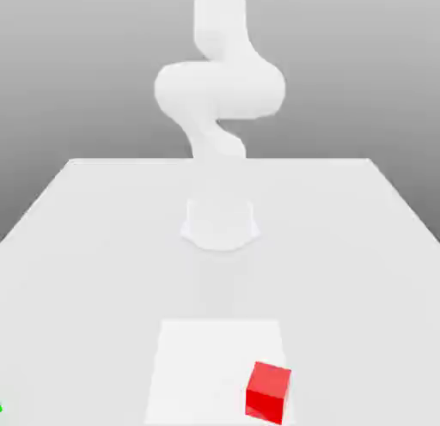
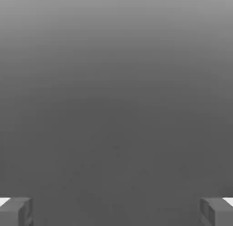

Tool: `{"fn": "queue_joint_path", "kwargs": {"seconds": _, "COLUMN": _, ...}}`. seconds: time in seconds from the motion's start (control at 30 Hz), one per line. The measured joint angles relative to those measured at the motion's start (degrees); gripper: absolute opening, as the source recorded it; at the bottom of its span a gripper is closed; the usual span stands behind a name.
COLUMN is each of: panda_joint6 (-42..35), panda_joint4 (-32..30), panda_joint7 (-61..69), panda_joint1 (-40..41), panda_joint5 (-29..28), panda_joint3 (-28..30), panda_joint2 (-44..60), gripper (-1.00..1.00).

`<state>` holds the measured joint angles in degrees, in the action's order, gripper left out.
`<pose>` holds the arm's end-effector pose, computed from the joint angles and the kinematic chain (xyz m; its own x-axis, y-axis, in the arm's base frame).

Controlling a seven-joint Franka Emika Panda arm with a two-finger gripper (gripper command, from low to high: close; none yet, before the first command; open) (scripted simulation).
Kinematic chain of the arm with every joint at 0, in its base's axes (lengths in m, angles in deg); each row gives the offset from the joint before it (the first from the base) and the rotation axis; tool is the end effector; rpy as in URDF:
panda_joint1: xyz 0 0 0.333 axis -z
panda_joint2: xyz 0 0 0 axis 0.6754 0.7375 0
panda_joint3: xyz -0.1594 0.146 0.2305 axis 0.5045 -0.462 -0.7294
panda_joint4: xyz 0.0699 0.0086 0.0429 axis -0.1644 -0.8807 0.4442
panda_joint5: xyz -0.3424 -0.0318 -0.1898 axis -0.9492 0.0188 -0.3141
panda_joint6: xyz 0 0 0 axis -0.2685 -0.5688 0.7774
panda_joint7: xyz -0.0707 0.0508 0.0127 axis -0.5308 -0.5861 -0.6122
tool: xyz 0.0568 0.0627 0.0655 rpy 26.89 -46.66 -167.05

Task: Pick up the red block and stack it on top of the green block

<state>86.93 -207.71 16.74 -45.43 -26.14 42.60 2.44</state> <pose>0.3800 0.0011 0.6740 0.5901 -0.6444 0.4863 -0.4587 -0.7634 -0.4549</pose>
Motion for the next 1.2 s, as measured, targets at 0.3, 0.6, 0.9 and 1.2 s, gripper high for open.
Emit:
{"fn": "queue_joint_path", "kwargs": {"seconds": 0.3, "panda_joint6": 6.85, "panda_joint4": -3.28, "panda_joint7": 23.22, "panda_joint1": -9.71, "panda_joint5": 4.13, "panda_joint3": 6.78, "panda_joint2": 18.66, "gripper": 0.0}}
{"fn": "queue_joint_path", "kwargs": {"seconds": 0.6, "panda_joint6": 13.57, "panda_joint4": -6.5, "panda_joint7": 45.83, "panda_joint1": -14.62, "panda_joint5": 7.96, "panda_joint3": 8.43, "panda_joint2": 36.96, "gripper": 0.0}}
{"fn": "queue_joint_path", "kwargs": {"seconds": 0.9, "panda_joint6": 21.86, "panda_joint4": -9.15, "panda_joint7": 60.94, "panda_joint1": -14.79, "panda_joint5": 4.62, "panda_joint3": 6.98, "panda_joint2": 54.2, "gripper": 0.0}}
{"fn": "queue_joint_path", "kwargs": {"seconds": 1.2, "panda_joint6": 28.08, "panda_joint4": -8.06, "panda_joint7": 63.23, "panda_joint1": -12.94, "panda_joint5": 6.85, "panda_joint3": 4.58, "panda_joint2": 62.11, "gripper": -1.0}}
